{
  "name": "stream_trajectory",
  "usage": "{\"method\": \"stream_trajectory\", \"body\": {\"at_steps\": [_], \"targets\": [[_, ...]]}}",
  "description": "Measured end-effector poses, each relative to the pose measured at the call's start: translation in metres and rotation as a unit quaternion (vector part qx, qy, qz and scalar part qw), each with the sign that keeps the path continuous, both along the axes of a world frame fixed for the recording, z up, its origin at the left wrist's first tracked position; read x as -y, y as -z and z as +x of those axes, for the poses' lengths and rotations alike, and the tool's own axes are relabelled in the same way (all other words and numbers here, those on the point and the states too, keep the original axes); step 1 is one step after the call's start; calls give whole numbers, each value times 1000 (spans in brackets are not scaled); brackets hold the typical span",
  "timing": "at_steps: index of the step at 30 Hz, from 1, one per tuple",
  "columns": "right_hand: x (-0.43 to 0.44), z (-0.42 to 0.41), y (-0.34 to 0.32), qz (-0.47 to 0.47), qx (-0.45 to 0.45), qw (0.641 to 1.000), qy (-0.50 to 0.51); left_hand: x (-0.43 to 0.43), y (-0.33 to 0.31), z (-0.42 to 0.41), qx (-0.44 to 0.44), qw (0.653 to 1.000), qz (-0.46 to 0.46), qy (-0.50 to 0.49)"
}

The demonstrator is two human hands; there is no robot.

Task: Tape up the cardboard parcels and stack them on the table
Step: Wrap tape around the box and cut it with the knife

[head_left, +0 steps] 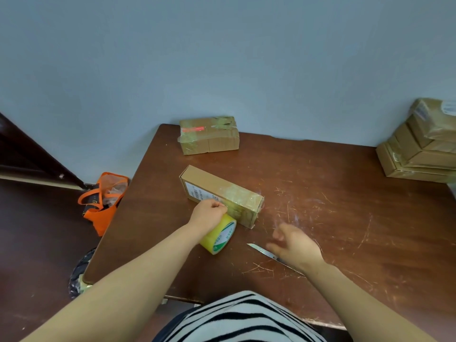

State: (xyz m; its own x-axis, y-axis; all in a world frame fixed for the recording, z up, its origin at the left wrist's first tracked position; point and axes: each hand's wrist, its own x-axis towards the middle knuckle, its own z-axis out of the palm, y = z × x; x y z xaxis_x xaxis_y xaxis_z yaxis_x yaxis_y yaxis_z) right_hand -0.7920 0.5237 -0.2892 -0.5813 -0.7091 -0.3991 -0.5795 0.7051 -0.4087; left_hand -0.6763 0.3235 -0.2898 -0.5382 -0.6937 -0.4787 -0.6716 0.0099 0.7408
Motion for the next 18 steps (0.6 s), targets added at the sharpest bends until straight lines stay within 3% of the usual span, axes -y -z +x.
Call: {"method": "stream_trajectory", "body": {"at_steps": [2, 4, 6, 9, 14, 18], "targets": [[15, 4, -18, -182, -56, 980, 58, 0, 0, -1, 4, 1000, 3, -2], [41, 9, -34, -301, -96, 948, 31, -1, 0, 0, 4, 1000, 5, 0], [72, 13, -41, -263, -108, 956, -72, -3, -2, 0, -1, 1000, 3, 4], [104, 17, -34, -96, -121, 975, -161, -4, -3, 3, 0, 1000, -16, 26], [106, 16, -12, -48, -193, 963, -183, 1, 7, 22, 63, 996, -50, 45], [114, 17, -3, -22, -245, 959, -143, 12, 2, 28, 2, 998, 19, -52]]}}
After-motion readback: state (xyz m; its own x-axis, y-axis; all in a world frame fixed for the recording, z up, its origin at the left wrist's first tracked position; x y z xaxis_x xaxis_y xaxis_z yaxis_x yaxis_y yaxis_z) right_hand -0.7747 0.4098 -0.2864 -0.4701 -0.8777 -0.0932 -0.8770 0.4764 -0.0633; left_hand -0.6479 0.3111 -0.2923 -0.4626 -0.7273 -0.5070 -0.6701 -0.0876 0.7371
